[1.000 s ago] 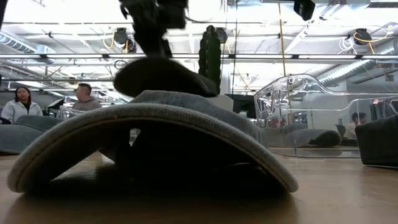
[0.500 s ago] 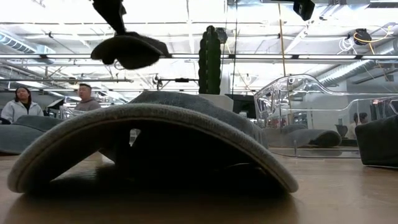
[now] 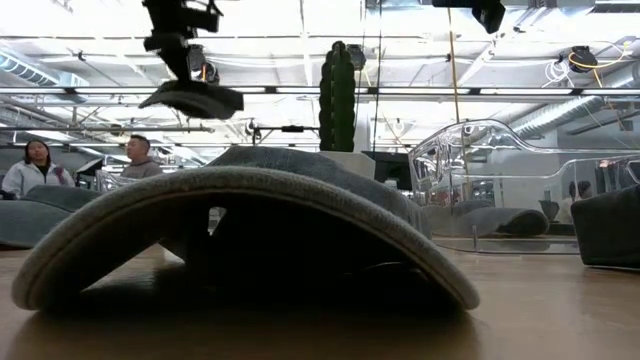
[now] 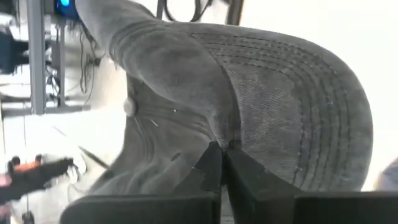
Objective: Pick & Place hat
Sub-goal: Put the middle top black cap into the top transparent bin
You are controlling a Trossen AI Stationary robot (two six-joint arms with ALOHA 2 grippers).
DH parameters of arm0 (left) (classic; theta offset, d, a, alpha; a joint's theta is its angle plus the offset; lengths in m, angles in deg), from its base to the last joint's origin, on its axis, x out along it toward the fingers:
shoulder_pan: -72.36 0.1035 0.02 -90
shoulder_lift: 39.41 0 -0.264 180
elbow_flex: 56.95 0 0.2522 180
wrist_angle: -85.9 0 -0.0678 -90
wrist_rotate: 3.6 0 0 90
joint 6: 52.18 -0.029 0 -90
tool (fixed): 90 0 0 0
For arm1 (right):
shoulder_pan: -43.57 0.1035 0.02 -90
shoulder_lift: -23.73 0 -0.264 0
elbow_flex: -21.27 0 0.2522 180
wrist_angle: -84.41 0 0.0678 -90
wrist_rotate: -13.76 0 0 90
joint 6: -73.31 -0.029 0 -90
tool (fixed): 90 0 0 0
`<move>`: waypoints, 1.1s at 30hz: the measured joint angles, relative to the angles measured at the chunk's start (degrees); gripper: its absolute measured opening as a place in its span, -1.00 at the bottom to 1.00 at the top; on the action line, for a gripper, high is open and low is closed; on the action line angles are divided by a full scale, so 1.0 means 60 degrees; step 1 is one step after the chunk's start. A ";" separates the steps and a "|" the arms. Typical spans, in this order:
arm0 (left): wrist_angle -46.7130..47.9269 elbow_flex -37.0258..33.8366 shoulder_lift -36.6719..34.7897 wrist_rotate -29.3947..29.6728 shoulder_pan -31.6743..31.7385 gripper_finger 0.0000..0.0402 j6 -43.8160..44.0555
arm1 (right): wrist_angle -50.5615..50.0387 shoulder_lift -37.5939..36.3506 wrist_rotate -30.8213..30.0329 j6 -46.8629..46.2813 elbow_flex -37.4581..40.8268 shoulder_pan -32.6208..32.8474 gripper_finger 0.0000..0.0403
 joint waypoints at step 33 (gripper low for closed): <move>-0.4459 -0.5268 0.0013 -0.0160 0.1529 -0.35 -0.1407 | -0.0775 -0.0025 -0.0006 -0.0332 -0.0004 -0.0196 -0.48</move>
